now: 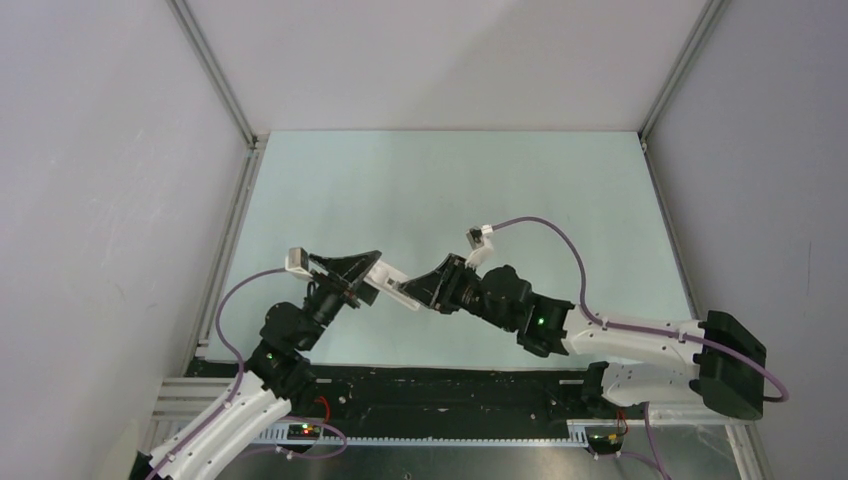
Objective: Load the batteries into the remote control
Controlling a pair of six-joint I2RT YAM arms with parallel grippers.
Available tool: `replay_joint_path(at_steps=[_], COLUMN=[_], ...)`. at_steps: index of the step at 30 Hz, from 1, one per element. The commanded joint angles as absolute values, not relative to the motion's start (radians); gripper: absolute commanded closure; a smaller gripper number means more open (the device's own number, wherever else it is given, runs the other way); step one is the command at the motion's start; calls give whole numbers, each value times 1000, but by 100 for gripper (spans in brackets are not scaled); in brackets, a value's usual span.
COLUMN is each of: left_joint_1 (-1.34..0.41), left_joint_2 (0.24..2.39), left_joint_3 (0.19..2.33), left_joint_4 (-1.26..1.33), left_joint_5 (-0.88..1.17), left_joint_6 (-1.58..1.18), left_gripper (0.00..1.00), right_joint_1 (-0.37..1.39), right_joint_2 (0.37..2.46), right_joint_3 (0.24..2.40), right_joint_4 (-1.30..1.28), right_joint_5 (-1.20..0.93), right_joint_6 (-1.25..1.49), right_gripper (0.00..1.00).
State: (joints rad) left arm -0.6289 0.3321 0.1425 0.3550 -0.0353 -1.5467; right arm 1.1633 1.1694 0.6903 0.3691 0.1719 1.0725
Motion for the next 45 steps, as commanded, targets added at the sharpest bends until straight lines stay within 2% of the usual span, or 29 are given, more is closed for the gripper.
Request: replay_joint_path(at_steps=[1,8,12,16,22,28,33,38,40,45], left_joint_1=[-632,-631,-632,-632,-632,-631,-632,-631,-631,-632], left_joint_2=[350,364,365,370,327,300,295,265,239,188], left_joint_3=[152,168,215,277,268,292,316,322,322,319], left_joint_4=[386,289,93,-110,-189,-237,-299,-383,-407,-448], left_joint_5=[-22,25,8,-41,-40,-49,-72,-95,-110,-141], left_joint_6=[-1536,-1459,-1339,-1215,-1161,-1118,-1091,-1081,-1081,-1089], left_gripper=[1,0,1,2,2,2,2,2,1,1], right_joint_1=[1161,1116,1063,1060,1096,1127,1146,1172,1193,1214], right_joint_2=[1107,956,888,922,1086,1265,1514,1778,1838,1935], right_joint_3=[690,690,693,693,714,738,822,959,1002,1092], right_joint_4=[391,223,-29,-217,-319,-221,-209,-352,-415,-550], right_joint_5=[196,336,474,650,822,969,1043,1089,1074,994], right_joint_6=[1027,936,815,602,391,244,133,153,196,264], right_gripper=[100,100,100,100,100,100,100,100,97,84])
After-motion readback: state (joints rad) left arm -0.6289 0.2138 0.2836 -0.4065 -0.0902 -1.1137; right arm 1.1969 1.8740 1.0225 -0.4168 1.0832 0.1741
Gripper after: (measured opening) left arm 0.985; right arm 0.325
